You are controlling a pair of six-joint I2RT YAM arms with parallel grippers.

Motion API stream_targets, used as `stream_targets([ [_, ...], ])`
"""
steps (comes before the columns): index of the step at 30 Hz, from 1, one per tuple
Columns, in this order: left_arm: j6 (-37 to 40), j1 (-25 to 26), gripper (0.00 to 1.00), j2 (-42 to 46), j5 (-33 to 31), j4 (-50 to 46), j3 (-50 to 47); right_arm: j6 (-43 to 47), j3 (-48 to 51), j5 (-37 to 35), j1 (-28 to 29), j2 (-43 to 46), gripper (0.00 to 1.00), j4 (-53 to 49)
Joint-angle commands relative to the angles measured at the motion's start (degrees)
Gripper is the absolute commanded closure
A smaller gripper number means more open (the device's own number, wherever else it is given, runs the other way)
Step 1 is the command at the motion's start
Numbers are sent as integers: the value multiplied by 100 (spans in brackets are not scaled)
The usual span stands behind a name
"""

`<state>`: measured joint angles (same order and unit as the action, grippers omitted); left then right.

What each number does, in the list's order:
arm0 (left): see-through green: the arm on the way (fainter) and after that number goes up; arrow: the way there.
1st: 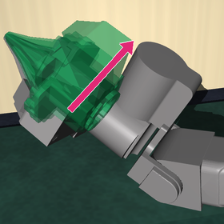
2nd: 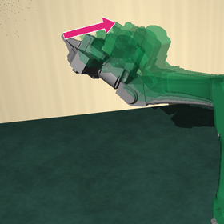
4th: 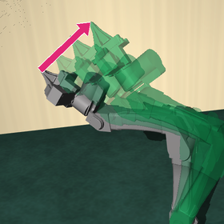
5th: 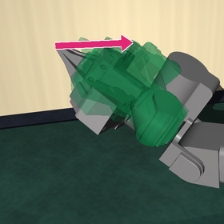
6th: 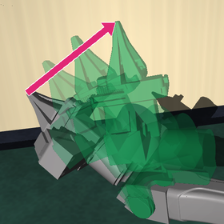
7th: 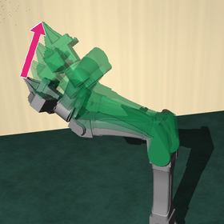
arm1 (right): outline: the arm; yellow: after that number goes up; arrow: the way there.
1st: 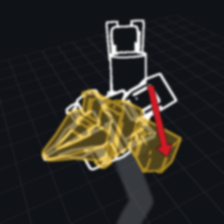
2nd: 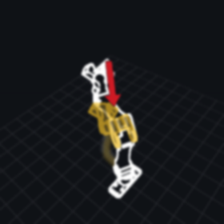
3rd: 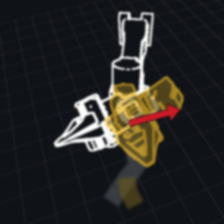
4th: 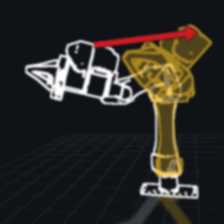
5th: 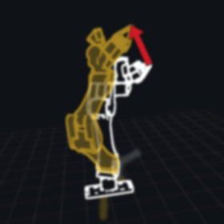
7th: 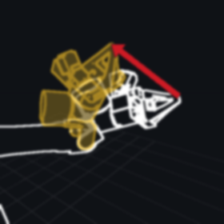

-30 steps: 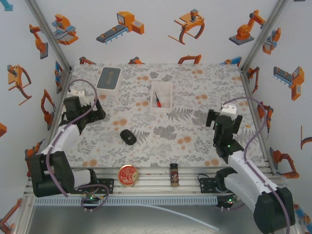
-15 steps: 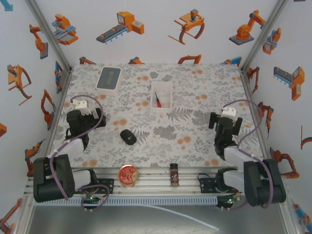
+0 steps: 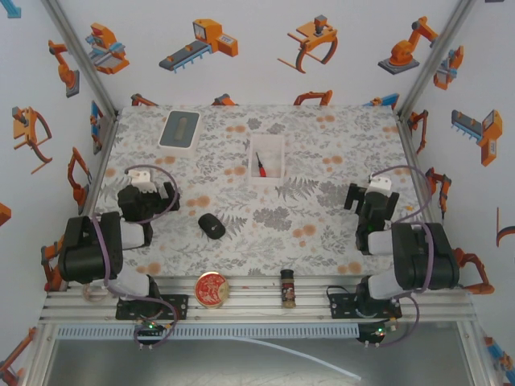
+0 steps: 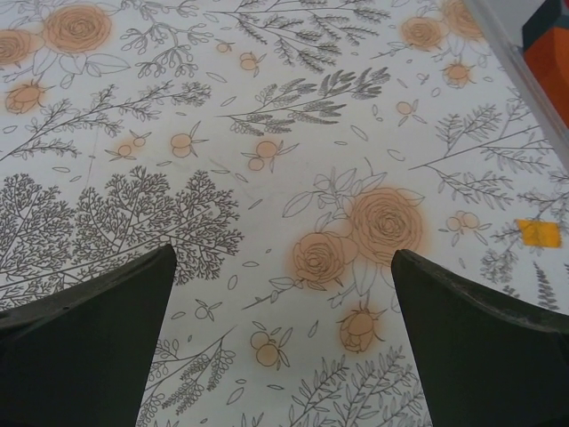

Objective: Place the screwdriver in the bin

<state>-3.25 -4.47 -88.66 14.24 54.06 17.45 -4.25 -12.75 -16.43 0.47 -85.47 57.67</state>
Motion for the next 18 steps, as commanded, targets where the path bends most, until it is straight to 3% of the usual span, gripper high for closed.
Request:
stream_targets([
  [1, 155, 51, 3, 45, 171, 452, 27, -10, -172, 456, -38, -417, 1, 871],
  [4, 125, 72, 3, 44, -103, -430, 483, -97, -457, 569, -122, -333, 1, 237],
  [8, 230, 236, 3, 40, -295, -462, 496, -198, -761, 380, -121, -290, 1, -455],
  [18, 239, 249, 3, 42, -330, -446, 501, -247, -746, 186, -126, -286, 1, -433],
])
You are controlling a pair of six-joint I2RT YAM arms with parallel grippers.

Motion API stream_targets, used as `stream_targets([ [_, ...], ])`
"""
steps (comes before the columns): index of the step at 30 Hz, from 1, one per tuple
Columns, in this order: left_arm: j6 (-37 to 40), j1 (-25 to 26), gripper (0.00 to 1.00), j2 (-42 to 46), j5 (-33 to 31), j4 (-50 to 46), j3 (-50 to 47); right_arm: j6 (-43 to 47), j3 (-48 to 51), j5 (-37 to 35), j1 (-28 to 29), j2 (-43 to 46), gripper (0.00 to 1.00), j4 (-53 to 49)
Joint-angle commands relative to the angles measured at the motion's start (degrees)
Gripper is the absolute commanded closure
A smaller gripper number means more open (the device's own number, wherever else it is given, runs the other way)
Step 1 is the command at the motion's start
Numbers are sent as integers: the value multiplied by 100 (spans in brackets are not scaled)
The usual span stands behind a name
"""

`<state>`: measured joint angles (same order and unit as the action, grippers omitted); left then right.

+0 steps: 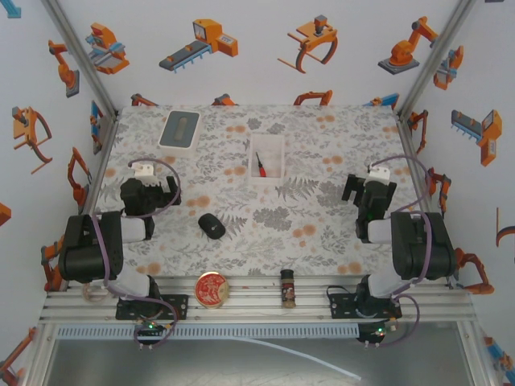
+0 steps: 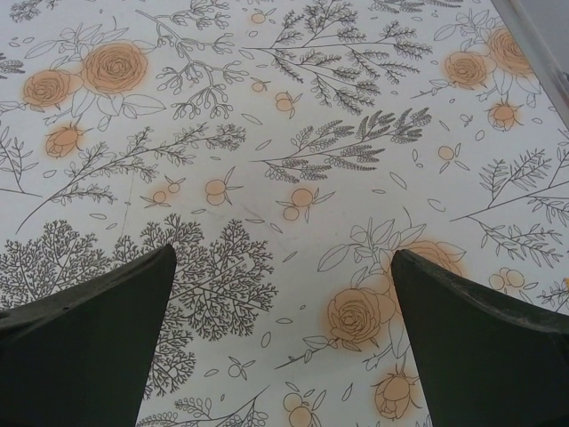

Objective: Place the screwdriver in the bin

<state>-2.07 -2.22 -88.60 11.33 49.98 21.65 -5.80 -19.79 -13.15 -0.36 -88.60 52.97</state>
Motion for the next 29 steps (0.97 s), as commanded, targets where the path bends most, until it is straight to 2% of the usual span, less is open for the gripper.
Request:
stream_targets([
  [1, 123, 24, 3, 29, -39, -46, 76, -87, -42, -131, -43, 19, 1, 38],
  [29, 120, 22, 3, 34, -40, -36, 76, -39, -86, -18, -43, 18, 1, -26],
])
